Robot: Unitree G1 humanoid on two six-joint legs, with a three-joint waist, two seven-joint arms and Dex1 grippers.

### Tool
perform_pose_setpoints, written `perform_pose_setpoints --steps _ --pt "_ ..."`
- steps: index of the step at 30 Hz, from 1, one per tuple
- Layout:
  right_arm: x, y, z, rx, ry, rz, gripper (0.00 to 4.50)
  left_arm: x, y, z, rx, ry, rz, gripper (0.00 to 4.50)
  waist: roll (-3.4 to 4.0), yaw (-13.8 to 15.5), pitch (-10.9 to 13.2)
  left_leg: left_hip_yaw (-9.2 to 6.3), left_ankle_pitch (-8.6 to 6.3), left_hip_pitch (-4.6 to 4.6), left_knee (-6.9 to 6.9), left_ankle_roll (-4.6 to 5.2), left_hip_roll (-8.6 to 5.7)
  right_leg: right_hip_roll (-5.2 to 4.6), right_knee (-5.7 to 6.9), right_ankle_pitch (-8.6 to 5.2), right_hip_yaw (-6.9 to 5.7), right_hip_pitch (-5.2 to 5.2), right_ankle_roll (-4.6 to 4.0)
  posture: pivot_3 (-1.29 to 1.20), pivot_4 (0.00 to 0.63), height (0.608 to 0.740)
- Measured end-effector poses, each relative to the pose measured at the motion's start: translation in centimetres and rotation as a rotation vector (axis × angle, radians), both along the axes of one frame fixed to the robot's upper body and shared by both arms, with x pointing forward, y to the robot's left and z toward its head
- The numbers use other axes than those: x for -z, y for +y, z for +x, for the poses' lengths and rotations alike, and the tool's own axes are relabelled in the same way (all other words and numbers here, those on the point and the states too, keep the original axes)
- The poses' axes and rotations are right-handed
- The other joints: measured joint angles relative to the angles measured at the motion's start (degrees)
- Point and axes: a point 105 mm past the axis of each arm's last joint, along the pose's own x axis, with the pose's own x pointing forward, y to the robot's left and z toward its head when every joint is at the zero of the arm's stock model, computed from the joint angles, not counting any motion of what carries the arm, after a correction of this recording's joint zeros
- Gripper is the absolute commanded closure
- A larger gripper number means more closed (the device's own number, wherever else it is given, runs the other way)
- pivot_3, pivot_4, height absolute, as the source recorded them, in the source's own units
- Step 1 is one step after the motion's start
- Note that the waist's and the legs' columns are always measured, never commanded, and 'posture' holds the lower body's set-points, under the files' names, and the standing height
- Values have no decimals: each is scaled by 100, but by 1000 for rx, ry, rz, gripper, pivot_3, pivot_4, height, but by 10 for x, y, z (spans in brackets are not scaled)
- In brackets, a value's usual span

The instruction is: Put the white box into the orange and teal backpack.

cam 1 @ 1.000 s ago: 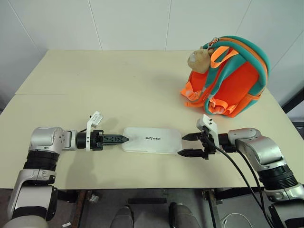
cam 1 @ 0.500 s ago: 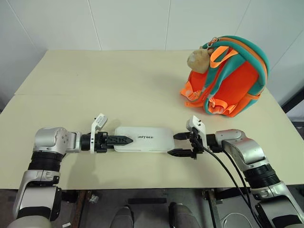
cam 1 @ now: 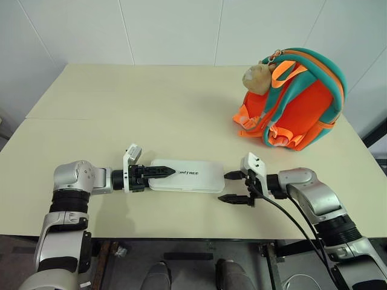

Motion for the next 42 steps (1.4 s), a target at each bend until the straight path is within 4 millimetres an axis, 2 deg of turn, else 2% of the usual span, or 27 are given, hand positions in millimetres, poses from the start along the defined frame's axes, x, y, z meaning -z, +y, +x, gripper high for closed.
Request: perform_pose_setpoints --steps 1,4,10,12,13,18,20,22,25,28,29,31,33,38,42 --pt "1 -1 -1 2 0 -2 0 0 -1 -1 2 7 -1 14 0 -5 0 0 0 0 4 0 0 0 -1 1 0 1 -1 0 150 740" --pt "2 -3 -4 5 -4 -9 0 2 -3 -4 17 33 0 592 -1 -19 -1 0 0 0 5 0 0 0 -3 1 0 2 -2 0 150 740" --pt "2 -12 -6 33 -12 -11 0 11 -15 -15 81 114 -3 2528 -1 -13 -1 0 0 -4 3 0 0 0 -9 1 0 1 -2 0 150 740" --pt "2 -15 -6 45 -11 -6 0 6 -18 -17 103 106 -30 3041 -1 -1 -1 0 -1 -5 3 -1 0 -1 -12 1 0 2 -3 0 150 740" --pt "2 -15 -6 48 -12 -5 0 6 -19 -17 105 106 -31 3129 -1 -1 -1 0 -1 -4 4 -1 0 -1 -14 2 0 3 -4 0 150 740" --pt "2 -24 -9 85 -23 -6 0 8 -21 -16 91 87 -45 3141 -1 14 -1 1 -1 -7 4 0 0 -2 -23 2 0 3 -8 0 150 740" --pt "-1 -37 -6 125 -34 -29 0 9 -21 -18 91 55 -47 3141 -2 14 -1 2 -1 -9 4 0 0 -2 -27 -1 0 3 -20 0 150 740" --pt "-12 -58 6 231 -70 -23 0 11 -21 -20 87 23 -46 3141 -1 12 0 5 -1 -9 4 0 0 -3 -32 -7 0 1 -43 0 150 740" --pt "-43 -89 28 394 -156 24 0 11 -19 -20 78 -63 -29 3141 0 -3 0 8 1 -9 4 1 0 -4 -34 -11 3 -1 -65 0 150 740" --pt "-89 -121 44 553 -270 84 0 11 -10 -17 40 -183 -11 3141 0 -53 1 9 3 -10 2 2 1 -3 -36 -10 3 -2 -71 0 150 740" --pt "-101 -126 47 579 -304 101 0 10 -5 -15 17 -216 -8 3141 -1 -71 1 9 3 -9 1 2 2 -2 -36 -10 3 -2 -71 0 150 740" --pt "-117 -128 50 602 -342 134 0 7 4 -10 -22 -282 10 3141 -1 -116 1 9 3 -8 -1 3 2 -2 -37 -10 4 -3 -71 0 150 740" --pt "-119 -124 55 608 -332 160 0 4 9 -9 -37 -320 21 3141 -1 -123 1 10 3 -9 -2 3 2 -2 -38 -10 6 -4 -71 0 150 740" --pt "-119 -87 76 558 -277 252 0 1 11 -5 -53 -367 28 3141 0 -123 2 12 4 -11 -3 5 2 -2 -36 -3 9 -8 -59 0 150 740" --pt "-126 -73 97 572 -262 303 0 1 13 -4 -62 -385 28 3141 1 -105 2 13 4 -17 -10 5 1 -2 -38 9 9 -13 -37 0 150 740"
